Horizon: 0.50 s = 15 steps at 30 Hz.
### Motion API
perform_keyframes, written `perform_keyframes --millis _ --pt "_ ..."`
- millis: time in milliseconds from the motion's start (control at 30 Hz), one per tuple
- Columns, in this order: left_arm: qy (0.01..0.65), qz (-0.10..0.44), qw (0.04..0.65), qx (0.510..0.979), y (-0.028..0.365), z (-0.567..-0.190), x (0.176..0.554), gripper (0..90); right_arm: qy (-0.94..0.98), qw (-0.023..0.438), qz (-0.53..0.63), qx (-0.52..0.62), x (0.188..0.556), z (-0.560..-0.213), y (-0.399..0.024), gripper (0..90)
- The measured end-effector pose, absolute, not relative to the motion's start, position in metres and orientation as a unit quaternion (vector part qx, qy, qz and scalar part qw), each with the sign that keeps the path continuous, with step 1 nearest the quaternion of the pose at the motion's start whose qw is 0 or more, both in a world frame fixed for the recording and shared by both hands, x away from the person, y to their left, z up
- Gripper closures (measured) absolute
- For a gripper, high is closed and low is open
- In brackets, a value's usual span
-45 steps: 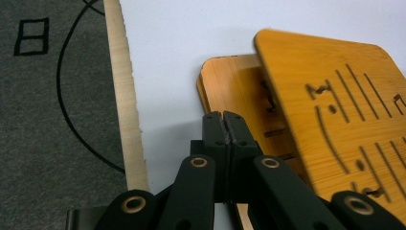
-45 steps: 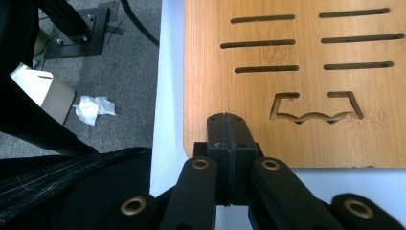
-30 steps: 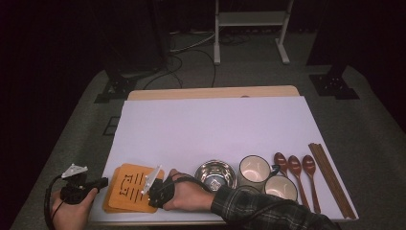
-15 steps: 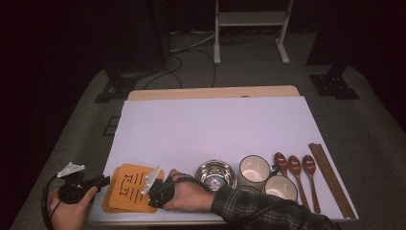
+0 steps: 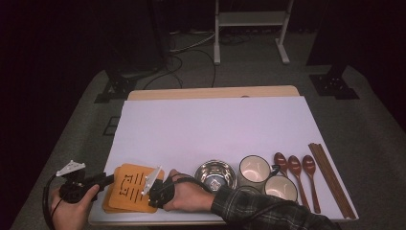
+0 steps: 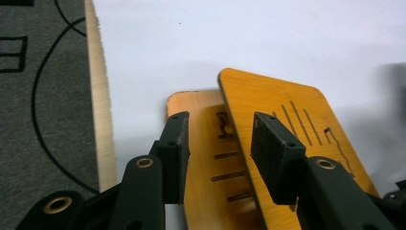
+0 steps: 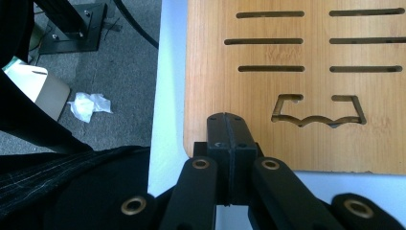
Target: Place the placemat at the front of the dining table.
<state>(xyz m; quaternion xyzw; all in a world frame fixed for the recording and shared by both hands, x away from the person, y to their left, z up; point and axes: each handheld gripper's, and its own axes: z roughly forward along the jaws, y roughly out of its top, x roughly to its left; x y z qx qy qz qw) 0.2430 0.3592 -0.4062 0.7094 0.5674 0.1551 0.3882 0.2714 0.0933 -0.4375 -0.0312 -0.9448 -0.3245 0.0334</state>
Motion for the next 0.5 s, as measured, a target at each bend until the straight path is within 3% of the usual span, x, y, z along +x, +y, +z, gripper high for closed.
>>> perform_keyframes --millis 500 --pt "0.559 0.132 0.399 0.715 0.348 -0.407 0.247 52.8 -0.945 0.032 -0.324 -0.03 0.271 -0.437 0.093 89.7"
